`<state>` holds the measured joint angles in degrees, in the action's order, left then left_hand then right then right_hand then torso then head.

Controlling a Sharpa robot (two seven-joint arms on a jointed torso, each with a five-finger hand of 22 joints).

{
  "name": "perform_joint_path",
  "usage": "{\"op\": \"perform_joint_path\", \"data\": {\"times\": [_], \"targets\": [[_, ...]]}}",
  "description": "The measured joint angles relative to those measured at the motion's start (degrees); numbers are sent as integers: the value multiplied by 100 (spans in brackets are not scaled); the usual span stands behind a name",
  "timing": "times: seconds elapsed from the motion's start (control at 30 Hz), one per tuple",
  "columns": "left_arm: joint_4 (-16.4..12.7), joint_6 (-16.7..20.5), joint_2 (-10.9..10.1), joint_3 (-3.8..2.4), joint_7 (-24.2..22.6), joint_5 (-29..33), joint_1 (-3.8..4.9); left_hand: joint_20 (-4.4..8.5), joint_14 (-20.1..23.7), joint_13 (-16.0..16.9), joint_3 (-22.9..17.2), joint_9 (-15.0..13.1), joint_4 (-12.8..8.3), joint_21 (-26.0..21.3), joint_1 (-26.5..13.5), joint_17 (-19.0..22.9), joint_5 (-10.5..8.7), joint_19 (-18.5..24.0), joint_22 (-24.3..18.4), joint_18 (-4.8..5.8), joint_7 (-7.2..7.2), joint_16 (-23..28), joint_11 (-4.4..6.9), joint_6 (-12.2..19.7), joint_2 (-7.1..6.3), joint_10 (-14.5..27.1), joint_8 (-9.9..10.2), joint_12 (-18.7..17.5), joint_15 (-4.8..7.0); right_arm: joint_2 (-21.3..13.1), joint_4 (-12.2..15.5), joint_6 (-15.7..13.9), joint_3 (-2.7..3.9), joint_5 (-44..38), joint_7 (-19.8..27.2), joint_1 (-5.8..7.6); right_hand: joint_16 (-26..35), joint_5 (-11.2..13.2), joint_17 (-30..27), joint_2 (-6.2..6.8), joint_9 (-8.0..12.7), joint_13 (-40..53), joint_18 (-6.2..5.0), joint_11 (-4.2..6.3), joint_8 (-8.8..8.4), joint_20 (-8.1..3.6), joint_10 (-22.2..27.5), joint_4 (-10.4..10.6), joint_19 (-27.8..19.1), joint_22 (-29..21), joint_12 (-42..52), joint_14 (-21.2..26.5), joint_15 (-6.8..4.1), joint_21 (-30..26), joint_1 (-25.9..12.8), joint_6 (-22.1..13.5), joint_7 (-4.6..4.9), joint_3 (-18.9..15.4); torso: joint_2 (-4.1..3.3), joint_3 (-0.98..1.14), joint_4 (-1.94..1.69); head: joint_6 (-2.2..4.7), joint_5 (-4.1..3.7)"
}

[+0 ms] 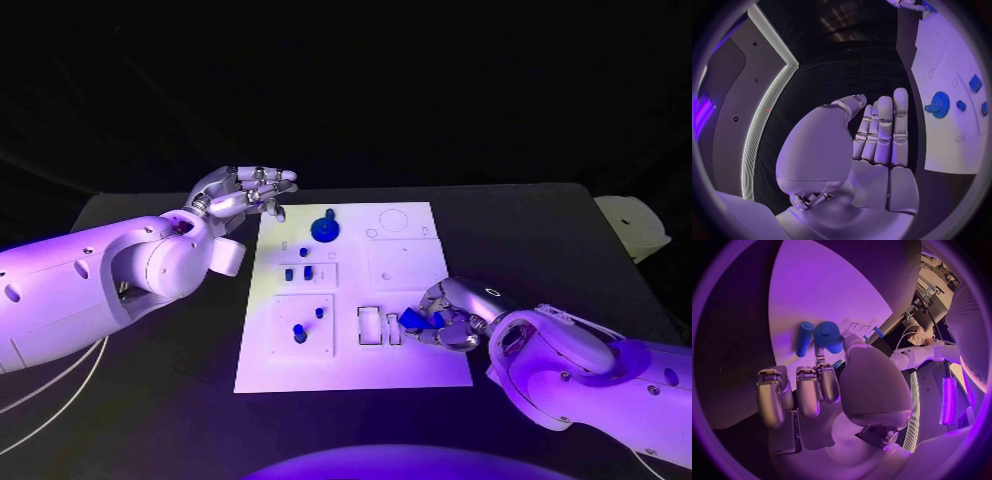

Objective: Assemble the parts on the task board

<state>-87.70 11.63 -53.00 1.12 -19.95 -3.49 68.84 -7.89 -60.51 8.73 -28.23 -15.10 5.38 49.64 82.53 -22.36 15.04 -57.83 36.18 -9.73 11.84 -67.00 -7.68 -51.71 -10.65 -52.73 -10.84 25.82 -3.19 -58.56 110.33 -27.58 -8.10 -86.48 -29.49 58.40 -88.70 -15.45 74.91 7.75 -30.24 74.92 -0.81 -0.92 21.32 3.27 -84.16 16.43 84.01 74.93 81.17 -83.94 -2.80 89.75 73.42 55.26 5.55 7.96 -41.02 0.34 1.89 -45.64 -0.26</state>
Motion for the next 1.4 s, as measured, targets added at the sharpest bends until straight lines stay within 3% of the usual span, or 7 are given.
{"op": "perform_joint_path", "data": {"times": [0.3,0.57,0.93,1.17,1.23,1.3,1.4], "targets": [[6,-3,1,0,1,0,0,0,0,5,0,0,0,0,-22,0,0,0,0,1,0,0,0,0,-22,0,0,13,0,-76,158,-357,-30,215,-39,-19,0,-7,0,-11,0,0,-1,52,22,-40,12,16,0,-1,20,-9,-50,0,90,20,20,226,1,4,0,7,8],[29,-9,35,0,1,0,-1,0,0,4,0,0,0,0,-22,0,0,0,0,0,0,0,0,0,-22,0,0,13,0,-49,403,-674,0,550,50,192,-22,-52,-1,-168,2,-1,0,145,22,-82,20,29,0,-1,20,0,-125,0,-67,50,51,257,5,3,-7,25,7],[35,-22,84,0,1,0,-1,0,0,4,0,0,0,0,-52,7,0,0,-6,1,0,0,0,0,9,0,0,13,0,335,305,-490,-5,893,118,201,-22,-53,4,-249,12,-1,0,154,22,-123,11,29,0,-2,20,-8,-133,0,-149,40,61,258,-5,4,-7,-15,44],[34,-33,92,0,0,0,-1,0,0,3,0,0,0,0,-52,7,0,0,-6,0,0,0,0,0,9,0,0,13,0,538,184,-290,-5,982,100,194,-22,174,3,-314,11,-2,0,173,23,-123,31,21,0,-2,20,11,-154,0,-488,41,61,265,-5,1,-10,-25,63],[33,-35,92,0,0,0,-1,0,0,3,0,0,0,0,-52,7,0,0,-6,0,0,0,0,0,8,0,0,13,0,581,139,-239,-5,984,82,193,-22,219,3,-311,10,-2,0,195,361,-155,11,22,-8,-2,20,-9,-174,0,-677,61,80,265,-6,1,-10,-25,64],[33,-36,92,0,0,0,-1,0,0,3,0,0,0,0,-52,7,0,0,-6,0,0,0,0,0,9,0,0,13,0,614,99,-201,-5,984,61,193,-22,226,3,-298,-15,-2,0,195,481,-164,11,33,0,-2,20,-9,-174,0,-777,63,81,231,-7,1,-10,-25,64],[32,-38,90,0,0,0,-1,0,0,3,0,0,0,-11,-52,7,0,0,-6,0,0,0,0,0,9,0,0,13,0,667,30,-152,-5,967,18,192,-22,81,3,-284,-354,-2,0,195,510,-163,11,32,0,-2,20,-9,-174,-1,-881,78,85,144,-7,2,-10,-31,73]]}}
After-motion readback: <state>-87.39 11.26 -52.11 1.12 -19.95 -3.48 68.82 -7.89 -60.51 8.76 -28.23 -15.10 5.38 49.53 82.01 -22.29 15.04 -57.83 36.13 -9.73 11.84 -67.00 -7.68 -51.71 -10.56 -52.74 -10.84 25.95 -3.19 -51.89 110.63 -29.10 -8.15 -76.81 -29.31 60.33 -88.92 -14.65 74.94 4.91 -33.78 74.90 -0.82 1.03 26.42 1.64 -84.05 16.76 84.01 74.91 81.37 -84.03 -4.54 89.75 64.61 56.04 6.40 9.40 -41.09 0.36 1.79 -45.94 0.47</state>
